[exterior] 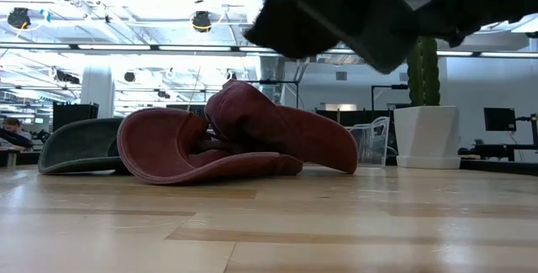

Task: Pick & Place hat
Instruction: Put the right black cap into the left transparent bin

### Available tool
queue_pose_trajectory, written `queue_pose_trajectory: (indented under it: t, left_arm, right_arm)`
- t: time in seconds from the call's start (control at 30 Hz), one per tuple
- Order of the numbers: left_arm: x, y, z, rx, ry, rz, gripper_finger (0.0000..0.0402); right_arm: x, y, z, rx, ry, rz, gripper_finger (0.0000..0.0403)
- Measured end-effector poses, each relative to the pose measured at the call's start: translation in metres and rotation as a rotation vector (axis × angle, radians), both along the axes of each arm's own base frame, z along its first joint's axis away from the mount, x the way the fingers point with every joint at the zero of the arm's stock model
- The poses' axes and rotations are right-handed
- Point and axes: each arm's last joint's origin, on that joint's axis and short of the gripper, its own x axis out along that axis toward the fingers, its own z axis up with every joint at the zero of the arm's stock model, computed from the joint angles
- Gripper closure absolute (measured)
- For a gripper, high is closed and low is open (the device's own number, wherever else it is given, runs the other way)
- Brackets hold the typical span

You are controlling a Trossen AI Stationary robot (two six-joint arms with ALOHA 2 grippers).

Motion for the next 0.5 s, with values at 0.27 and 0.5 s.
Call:
queue_pose_trajectory:
  t: [0.27, 0.5]
  left_arm:
    - [-0.004, -0.003, 0.003, 0.013, 0.006, 0.054, 0.0243]
    - [-0.005, -0.004, 0.002, 0.018, 0.018, 0.08, 0.0243]
  right_arm:
    - [-0.01, -0.017, -0.003, -0.082, 0.037, -0.387, 0.0402]
    - [-0.006, -0.03, 0.007, 0.117, -0.054, -0.082, 0.0402]
